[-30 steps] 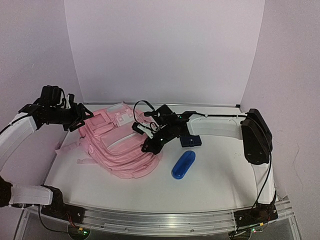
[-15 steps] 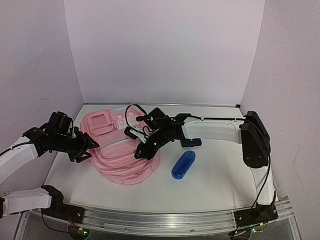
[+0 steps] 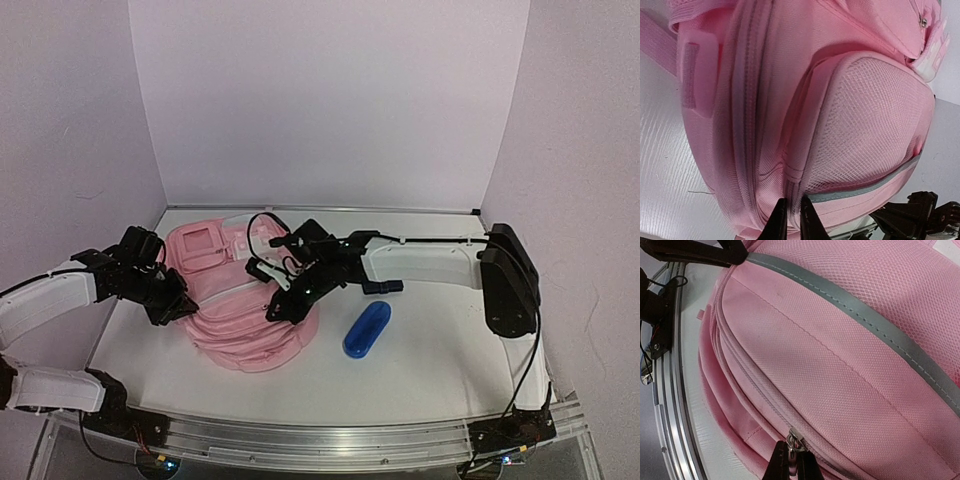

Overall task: Pack the student bag
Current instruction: Zip the student bag at the center of the board.

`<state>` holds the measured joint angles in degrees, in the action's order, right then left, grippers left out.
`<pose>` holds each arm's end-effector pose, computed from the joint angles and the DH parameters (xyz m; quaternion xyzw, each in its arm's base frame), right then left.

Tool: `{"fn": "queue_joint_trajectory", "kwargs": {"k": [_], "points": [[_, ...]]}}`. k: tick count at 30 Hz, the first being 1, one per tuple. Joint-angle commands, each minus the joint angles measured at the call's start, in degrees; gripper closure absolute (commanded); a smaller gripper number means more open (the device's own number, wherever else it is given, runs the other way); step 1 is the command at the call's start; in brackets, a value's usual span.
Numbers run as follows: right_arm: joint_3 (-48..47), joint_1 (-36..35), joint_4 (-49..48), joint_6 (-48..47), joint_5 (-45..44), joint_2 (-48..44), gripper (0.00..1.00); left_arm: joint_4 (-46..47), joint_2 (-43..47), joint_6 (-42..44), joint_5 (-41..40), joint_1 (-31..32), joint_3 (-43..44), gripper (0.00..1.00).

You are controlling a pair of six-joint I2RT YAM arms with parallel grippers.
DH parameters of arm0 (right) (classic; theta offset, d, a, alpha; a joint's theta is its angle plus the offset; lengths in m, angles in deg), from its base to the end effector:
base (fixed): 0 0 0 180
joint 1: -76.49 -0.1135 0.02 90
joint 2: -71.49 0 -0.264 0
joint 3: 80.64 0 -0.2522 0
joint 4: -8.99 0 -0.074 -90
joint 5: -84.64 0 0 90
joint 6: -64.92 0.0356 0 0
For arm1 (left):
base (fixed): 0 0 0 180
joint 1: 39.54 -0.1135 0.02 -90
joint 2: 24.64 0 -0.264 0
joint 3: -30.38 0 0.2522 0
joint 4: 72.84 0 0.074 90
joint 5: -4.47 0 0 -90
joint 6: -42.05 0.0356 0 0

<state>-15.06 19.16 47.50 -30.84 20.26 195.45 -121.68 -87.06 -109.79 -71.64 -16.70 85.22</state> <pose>0.2500 0.4184 0.2118 -0.5440 0.7344 0.3382 0.2242 0.1882 -0.0885 0.2238 -0.2843 0.9075 -0.2787 0.1340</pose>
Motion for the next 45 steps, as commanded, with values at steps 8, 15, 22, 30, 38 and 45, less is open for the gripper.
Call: {"fn": "queue_joint_trajectory", "kwargs": {"k": [8,15,22,30,38,45], "points": [[5.36,9.48,2.84,-11.83,-0.01,-5.33,1.00,-10.91,-2.32,4.42,-6.61,-8.15,5.19,1.00],[2.62,9.83,4.61,-10.38,4.43,-4.29,1.00,4.44,-0.04,8.49,4.61,-8.72,5.20,0.67],[0.69,6.43,4.12,-7.37,5.40,-3.21,1.00,9.23,3.37,5.28,9.06,-3.95,2.07,0.45],[-2.21,4.39,3.63,-5.43,5.84,-2.69,1.00,10.58,0.93,-0.96,5.06,0.72,-2.09,0.44],[-1.91,2.04,2.91,-4.11,6.03,-3.11,1.00,17.09,-5.18,-1.10,6.30,2.24,-1.95,0.47],[-0.15,1.59,2.41,-4.19,4.83,-4.20,1.00,15.96,-6.49,-0.33,4.15,2.37,-1.28,0.80]]}}
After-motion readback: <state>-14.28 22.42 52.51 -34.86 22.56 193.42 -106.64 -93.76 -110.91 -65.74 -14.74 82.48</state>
